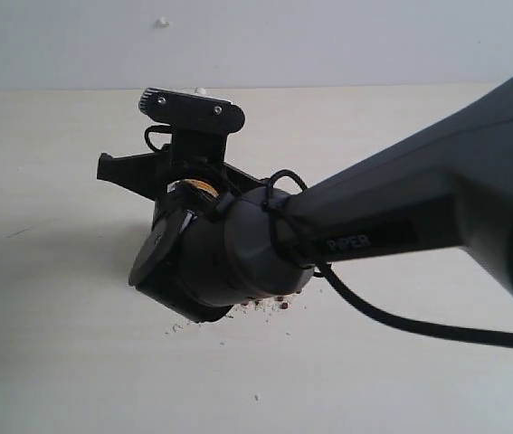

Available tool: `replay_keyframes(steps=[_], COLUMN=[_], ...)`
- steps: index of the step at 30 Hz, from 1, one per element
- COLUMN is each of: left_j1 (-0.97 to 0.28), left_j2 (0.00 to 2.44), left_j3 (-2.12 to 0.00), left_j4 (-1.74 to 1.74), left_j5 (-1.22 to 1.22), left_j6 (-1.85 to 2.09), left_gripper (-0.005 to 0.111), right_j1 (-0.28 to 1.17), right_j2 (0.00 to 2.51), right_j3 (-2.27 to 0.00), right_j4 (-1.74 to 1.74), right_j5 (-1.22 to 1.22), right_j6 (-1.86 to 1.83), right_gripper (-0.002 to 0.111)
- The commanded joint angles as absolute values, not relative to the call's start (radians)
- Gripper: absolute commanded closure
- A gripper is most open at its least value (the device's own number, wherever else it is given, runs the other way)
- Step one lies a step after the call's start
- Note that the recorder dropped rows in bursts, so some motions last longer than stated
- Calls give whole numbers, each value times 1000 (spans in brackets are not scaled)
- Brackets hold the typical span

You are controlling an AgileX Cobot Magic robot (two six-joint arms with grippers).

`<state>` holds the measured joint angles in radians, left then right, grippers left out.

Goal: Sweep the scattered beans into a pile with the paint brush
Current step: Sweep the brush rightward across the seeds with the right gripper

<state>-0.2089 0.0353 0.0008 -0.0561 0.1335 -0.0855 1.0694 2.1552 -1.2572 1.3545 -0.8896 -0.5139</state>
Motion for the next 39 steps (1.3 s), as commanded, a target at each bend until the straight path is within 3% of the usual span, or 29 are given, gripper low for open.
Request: replay_keyframes(steps=[1,8,16,18,24,39], left_j1=[-208,-208,-208,-208,-208,-208], left_j2=[28,28,28,28,28,28], left_j3=[0,0,0,0,0,0], left_j4=[-64,-64,-64,-64,-64,-64], left_j5=[133,133,133,133,133,133], left_j6=[-82,-82,-82,-82,-82,-82], left_gripper=[107,107,107,107,107,107], right_j1=[1070,1070,1070,1070,1070,1039], right_j2=[2141,2105,2000,1972,1931,1932], right_j3=[-1264,-1264,-1225,-1148,-909,-874], right_j4=[1389,1374,1082,993,229,554], right_j5=[-954,-914,-444,-408,-540,-582], right_j6=[-606,-624,-655,-553,314,-218], right_gripper=[108,108,108,108,108,108])
